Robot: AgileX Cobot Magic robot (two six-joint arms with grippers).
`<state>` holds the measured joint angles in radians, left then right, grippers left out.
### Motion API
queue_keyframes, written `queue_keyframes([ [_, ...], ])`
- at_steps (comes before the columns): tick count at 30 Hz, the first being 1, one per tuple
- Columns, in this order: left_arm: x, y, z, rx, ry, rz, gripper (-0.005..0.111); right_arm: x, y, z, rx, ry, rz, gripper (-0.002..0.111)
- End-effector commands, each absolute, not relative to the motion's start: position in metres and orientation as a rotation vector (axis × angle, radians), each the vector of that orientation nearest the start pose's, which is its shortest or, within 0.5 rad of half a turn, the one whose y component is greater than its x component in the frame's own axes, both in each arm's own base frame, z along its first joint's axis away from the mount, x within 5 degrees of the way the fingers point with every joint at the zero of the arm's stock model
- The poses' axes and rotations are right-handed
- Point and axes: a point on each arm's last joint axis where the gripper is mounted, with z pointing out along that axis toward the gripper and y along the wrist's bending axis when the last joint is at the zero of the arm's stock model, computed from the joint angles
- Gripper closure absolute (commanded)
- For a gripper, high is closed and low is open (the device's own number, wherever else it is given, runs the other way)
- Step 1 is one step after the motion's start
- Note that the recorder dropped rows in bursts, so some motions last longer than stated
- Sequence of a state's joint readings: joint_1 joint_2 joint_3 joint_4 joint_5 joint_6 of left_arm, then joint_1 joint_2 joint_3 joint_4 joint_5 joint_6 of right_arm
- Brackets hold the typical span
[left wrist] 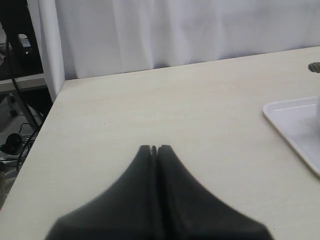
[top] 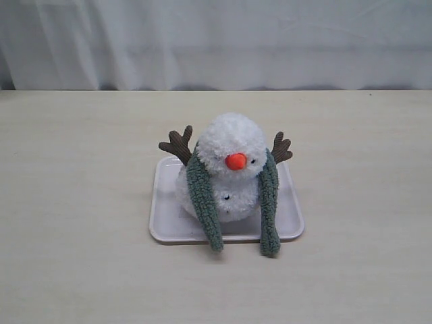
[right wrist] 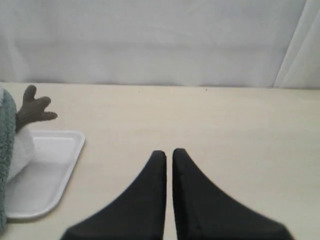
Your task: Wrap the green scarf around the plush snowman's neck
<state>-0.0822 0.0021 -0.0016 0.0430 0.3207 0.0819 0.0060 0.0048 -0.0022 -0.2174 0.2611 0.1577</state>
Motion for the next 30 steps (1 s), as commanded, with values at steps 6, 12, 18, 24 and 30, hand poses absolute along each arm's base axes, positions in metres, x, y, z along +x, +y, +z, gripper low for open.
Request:
queue_keyframes([
  [6, 0.0541, -0.0037, 0.1853, 0.178, 1.783, 0.033, 0.107, 0.0532, -0.0065, 0.1821, -0.045, 1.830, -0.135, 0.104],
  [12, 0.0541, -0.0037, 0.1853, 0.178, 1.783, 0.033, 0.107, 0.0531, -0.0060, 0.1814, -0.044, 1.838, -0.125, 0.104],
  [18, 0.0541, -0.0037, 0.1853, 0.178, 1.783, 0.033, 0.107, 0.0531, -0.0057, 0.1813, -0.037, 1.839, -0.114, 0.104],
  [24, 0.0541, -0.0037, 0.1853, 0.178, 1.783, 0.033, 0.107, 0.0531, -0.0049, 0.1813, -0.036, 1.838, -0.101, 0.104],
  [30, 0.0541, -0.0037, 0.1853, 0.178, 1.783, 0.033, 0.107, 0.0532, -0.0026, 0.1812, -0.073, 1.838, -0.094, 0.104],
])
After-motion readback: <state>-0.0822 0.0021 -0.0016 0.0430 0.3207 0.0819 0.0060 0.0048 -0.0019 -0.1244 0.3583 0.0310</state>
